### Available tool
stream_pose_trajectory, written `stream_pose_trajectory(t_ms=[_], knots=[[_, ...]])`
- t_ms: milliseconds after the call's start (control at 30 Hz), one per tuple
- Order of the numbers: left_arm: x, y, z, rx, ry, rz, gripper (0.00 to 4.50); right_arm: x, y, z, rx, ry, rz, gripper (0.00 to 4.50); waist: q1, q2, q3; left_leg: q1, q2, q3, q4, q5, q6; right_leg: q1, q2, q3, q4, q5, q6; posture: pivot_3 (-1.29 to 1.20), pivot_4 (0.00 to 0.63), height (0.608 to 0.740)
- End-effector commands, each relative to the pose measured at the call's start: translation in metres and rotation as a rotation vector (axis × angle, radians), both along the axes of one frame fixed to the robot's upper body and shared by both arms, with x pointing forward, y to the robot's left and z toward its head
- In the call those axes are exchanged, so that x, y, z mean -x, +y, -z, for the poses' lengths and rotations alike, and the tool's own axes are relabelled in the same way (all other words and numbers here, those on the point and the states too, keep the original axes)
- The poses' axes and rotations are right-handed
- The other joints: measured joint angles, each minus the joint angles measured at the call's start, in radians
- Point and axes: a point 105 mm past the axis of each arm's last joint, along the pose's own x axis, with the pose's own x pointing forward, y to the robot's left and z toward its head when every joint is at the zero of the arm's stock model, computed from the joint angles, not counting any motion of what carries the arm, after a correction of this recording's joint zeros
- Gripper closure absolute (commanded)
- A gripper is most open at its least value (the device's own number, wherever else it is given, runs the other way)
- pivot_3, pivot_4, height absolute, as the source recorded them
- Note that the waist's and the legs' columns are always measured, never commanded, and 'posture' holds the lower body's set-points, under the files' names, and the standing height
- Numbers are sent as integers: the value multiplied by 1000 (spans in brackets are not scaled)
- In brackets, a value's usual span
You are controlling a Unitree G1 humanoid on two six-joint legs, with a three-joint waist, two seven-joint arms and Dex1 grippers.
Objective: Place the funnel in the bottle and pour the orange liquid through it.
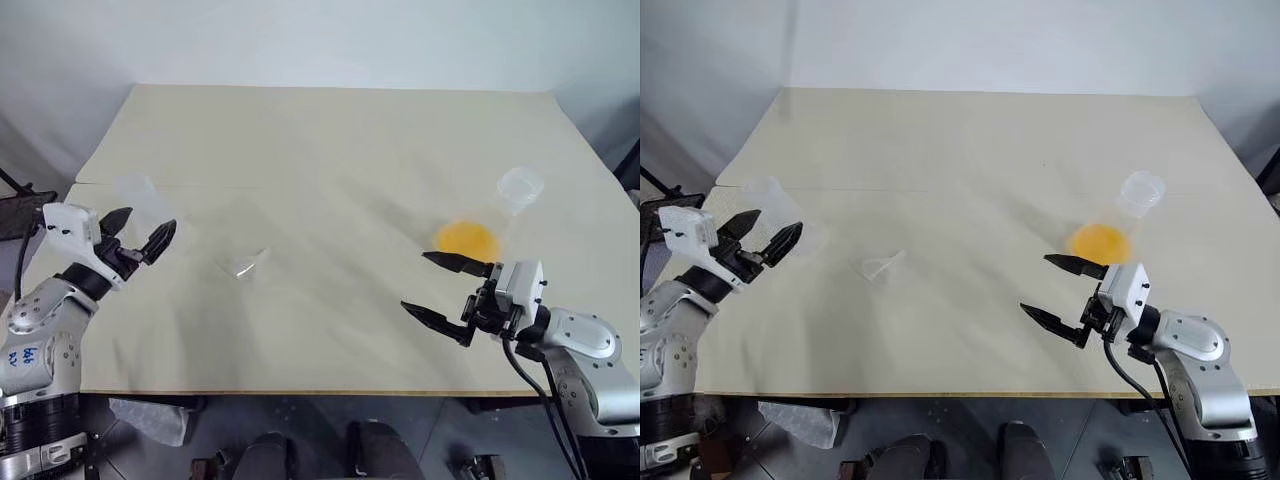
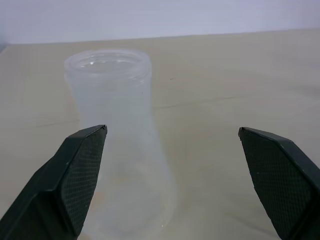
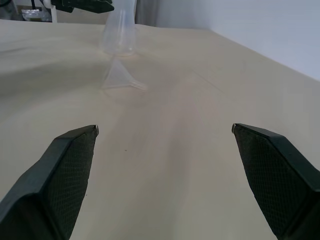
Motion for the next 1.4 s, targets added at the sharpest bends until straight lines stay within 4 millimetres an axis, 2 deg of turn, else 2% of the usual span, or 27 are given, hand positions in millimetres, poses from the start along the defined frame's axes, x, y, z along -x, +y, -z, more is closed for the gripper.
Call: stream_pose_trajectory(t_ms=[33, 100, 200, 433, 600, 800, 1133, 1233, 1400], knots=[[7, 4, -8, -14, -44, -38, 14, 4, 0, -11, -4, -61, 3, 0, 0, 0, 0, 0, 0, 0, 0, 0, 0, 0, 0, 0, 0, 0, 0, 0, 150, 740], [10, 12, -8, -21, -53, -95, 14, 4, -1, -10, -6, -62, 8, 0, 0, 0, 0, 0, 0, 0, 0, 0, 0, 0, 0, 0, 0, 0, 0, 0, 150, 740], [7, 13, -12, -3, -74, -116, 14, 3, 0, -10, -5, -61, 6, 0, 1, 0, 0, 0, 0, 0, 0, 0, 0, 0, 0, 0, 0, 0, 0, 0, 150, 740], [-13, 6, -15, -1, -82, -115, 14, 1, 2, -11, -2, -64, -1, 0, 21, 0, 0, 0, 0, 0, 1, 0, 0, 0, 0, 0, -1, 0, 0, 0, 150, 740], [-26, 9, -17, 6, -85, -141, 14, 1, 2, -12, -3, -69, 4, 0, 24, 0, 0, 0, 0, 0, 1, 0, 0, 0, 0, -1, 1, 0, 0, 0, 150, 740], [-35, 1, -20, 9, -101, -112, 14, 2, 1, -11, -6, -70, 15, 0, 24, 0, 0, 0, 0, 0, 1, 0, -1, 0, 0, -1, 2, 0, 0, 0, 150, 740], [-46, -1, -23, -14, -108, -97, 14, 3, 2, -10, -15, -70, 34, 0, 24, 0, 0, 0, 0, 0, 2, 0, -1, 0, 0, -1, 2, 0, 0, 0, 150, 740], [-48, 1, -22, -33, -93, -100, 614, 3, 3, -10, -16, -70, 36, 0, 24, 0, 0, 0, 0, 0, 2, 1, -1, 0, 0, -1, 2, 0, 0, 0, 150, 740], [-48, 1, -25, -25, -110, -89, 2114, 3, 3, -10, -21, -71, 42, 0, 24, 0, 0, 0, 0, 0, 2, 1, -1, 0, 0, -1, 2, 0, 0, 0, 150, 740]])
